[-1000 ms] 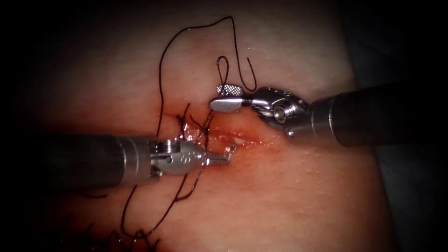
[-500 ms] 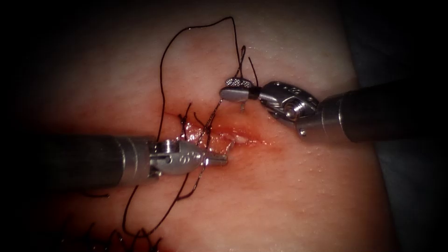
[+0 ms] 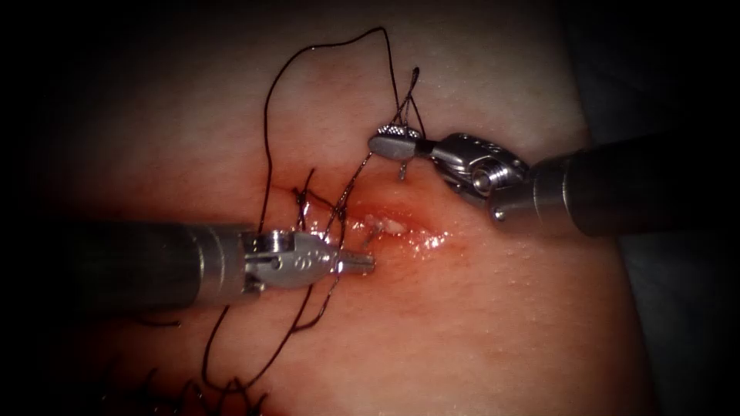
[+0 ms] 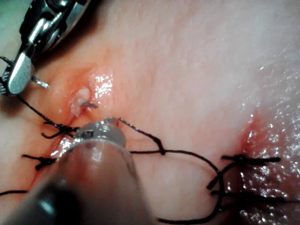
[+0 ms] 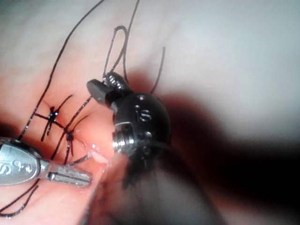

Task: Wound Closure
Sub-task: Throw the needle through the skin above the cut with the right tool, then grab the needle with the left driver and pull it through the tissue.

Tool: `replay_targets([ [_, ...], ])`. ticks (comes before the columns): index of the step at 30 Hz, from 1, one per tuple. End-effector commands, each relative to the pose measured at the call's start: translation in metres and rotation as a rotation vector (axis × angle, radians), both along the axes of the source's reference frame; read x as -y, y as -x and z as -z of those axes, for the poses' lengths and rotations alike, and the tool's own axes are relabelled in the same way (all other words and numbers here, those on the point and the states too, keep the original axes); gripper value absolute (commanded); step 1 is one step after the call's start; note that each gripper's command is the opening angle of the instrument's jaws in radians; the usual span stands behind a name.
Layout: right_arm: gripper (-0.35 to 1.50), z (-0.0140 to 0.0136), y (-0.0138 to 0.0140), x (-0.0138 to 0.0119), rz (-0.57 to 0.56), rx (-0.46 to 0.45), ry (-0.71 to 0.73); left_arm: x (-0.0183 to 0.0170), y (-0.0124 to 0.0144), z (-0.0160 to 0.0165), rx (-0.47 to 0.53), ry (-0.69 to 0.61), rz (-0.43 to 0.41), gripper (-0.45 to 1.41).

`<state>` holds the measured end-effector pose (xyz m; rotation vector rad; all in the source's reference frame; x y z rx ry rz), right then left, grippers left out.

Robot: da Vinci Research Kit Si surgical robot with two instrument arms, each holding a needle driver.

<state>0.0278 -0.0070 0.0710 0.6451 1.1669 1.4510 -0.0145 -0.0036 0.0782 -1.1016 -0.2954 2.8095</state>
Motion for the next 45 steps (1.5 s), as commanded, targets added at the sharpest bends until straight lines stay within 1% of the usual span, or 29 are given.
replay_targets([
  [1,-0.35,-0.0006,-0.0016,0.0003,0.005,-0.034,-0.019,0.0001,0.0005,-0.0006,0.002,0.000,-0.002,-0.45],
  [6,-0.35,-0.0008,-0.0030,0.0016,0.017,-0.125,-0.133,-0.0001,-0.0001,-0.0004,0.003,-0.003,-0.004,-0.45],
  [8,-0.35,-0.0007,-0.0035,0.0033,0.047,-0.152,-0.199,-0.0006,-0.0004,-0.0003,0.006,-0.001,0.003,-0.43],
  [13,-0.35,-0.0002,-0.0040,0.0055,0.074,-0.189,-0.245,-0.0009,-0.0005,-0.0004,0.015,0.015,0.009,-0.38],
  [15,-0.35,0.0002,-0.0041,0.0061,0.088,-0.200,-0.249,-0.0009,-0.0005,-0.0004,0.030,0.019,0.019,-0.45],
  [16,-0.35,0.0004,-0.0040,0.0062,0.089,-0.208,-0.247,-0.0008,-0.0007,-0.0004,0.055,0.011,0.016,-0.35],
  [17,-0.35,0.0006,-0.0039,0.0062,0.084,-0.222,-0.243,-0.0008,-0.0008,-0.0004,0.086,0.005,0.015,-0.18],
  [18,-0.35,0.0009,-0.0036,0.0059,0.072,-0.244,-0.211,-0.0009,-0.0012,-0.0002,0.141,0.025,0.022,-0.06],
  [19,-0.30,0.0010,-0.0033,0.0056,0.079,-0.243,-0.152,-0.0010,-0.0013,-0.0002,0.156,0.033,0.038,-0.05],
  [20,-0.06,0.0010,-0.0031,0.0054,0.084,-0.239,-0.130,-0.0012,-0.0014,-0.0001,0.166,0.038,0.047,-0.06],
  [21,0.31,0.0010,-0.0028,0.0049,0.095,-0.233,-0.093,-0.0014,-0.0015,0.0000,0.170,0.037,0.048,-0.06],
  [23,1.21,0.0007,-0.0020,0.0036,0.109,-0.216,-0.033,-0.0019,-0.0011,0.0001,0.198,0.049,0.016,0.00],
  [24,1.30,0.0005,-0.0017,0.0032,0.114,-0.214,0.003,-0.0020,-0.0009,0.0000,0.209,0.047,0.015,0.07],
  [25,1.30,-0.0001,-0.0007,0.0025,0.110,-0.214,0.029,-0.0022,-0.0004,0.0000,0.240,0.067,0.004,0.15],
  [26,1.30,-0.0004,-0.0002,0.0022,0.111,-0.205,0.046,-0.0022,-0.0002,-0.0001,0.252,0.078,-0.012,0.17],
  [27,1.30,-0.0011,0.0009,0.0015,0.109,-0.191,0.062,-0.0023,0.0002,-0.0001,0.293,0.098,-0.055,0.19],
  [30,1.30,-0.0021,0.0030,0.0004,0.103,-0.159,0.093,-0.0026,0.0005,-0.0002,0.340,0.110,-0.083,0.17],
  [35,1.28,-0.0031,0.0063,-0.0009,0.101,-0.135,0.107,-0.0026,0.0008,-0.0003,0.386,0.146,-0.139,0.10],
  [39,1.11,-0.0035,0.0091,-0.0013,0.094,-0.118,0.111,-0.0022,0.0010,0.0000,0.402,0.184,-0.214,0.04],
  [40,1.09,-0.0036,0.0096,-0.0014,0.089,-0.110,0.110,-0.0022,0.0010,0.0001,0.406,0.201,-0.235,0.05],
  [43,1.04,-0.0038,0.0113,-0.0017,0.077,-0.091,0.109,-0.0022,0.0015,0.0005,0.409,0.218,-0.249,0.07],
  [45,1.04,-0.0039,0.0122,-0.0017,0.071,-0.080,0.110,-0.0022,0.0020,0.0007,0.416,0.234,-0.245,0.09],
])
